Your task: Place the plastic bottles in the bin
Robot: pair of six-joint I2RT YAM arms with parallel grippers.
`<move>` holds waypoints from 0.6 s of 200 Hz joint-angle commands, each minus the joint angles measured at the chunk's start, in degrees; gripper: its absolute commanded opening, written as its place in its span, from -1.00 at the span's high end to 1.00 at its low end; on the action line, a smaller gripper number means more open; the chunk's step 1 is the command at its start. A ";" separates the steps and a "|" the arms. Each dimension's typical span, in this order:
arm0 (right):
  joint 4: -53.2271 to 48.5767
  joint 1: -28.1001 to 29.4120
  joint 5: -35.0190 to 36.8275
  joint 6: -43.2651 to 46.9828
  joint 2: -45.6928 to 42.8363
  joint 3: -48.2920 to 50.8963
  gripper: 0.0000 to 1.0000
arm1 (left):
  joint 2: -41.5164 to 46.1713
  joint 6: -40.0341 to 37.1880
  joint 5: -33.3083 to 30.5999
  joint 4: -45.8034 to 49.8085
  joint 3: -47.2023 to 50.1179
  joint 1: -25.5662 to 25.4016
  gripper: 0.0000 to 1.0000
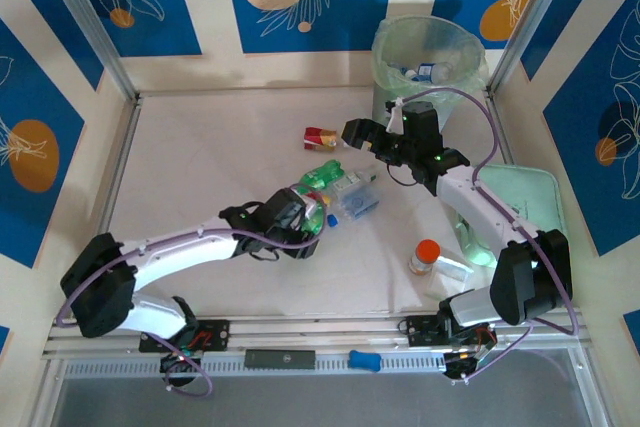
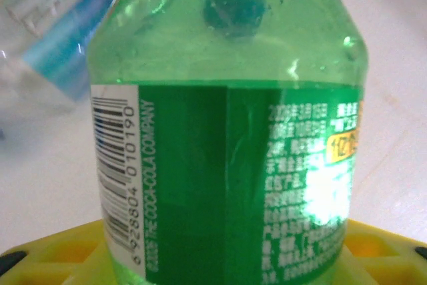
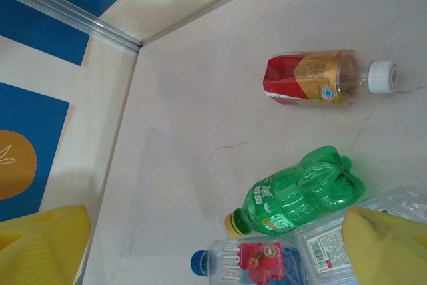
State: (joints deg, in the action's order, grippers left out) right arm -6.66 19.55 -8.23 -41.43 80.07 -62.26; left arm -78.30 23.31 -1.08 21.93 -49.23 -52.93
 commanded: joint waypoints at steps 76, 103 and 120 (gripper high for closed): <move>6.72 6.97 -4.22 -1.44 0.76 -0.83 -0.94 | 2.88 14.97 0.03 -24.56 -1.35 6.74 -0.01; 7.67 9.02 -6.11 -2.14 2.32 -0.93 -0.93 | 3.43 14.56 -0.02 -25.67 -1.39 8.24 -0.01; 9.20 10.20 -7.73 -2.68 3.31 -0.52 -0.89 | 4.12 14.26 -0.06 -25.54 -0.98 9.11 -0.01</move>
State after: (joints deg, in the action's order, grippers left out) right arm -0.21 28.32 -12.51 -42.96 81.76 -62.26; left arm -75.61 36.86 -1.15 -0.60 -50.41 -45.08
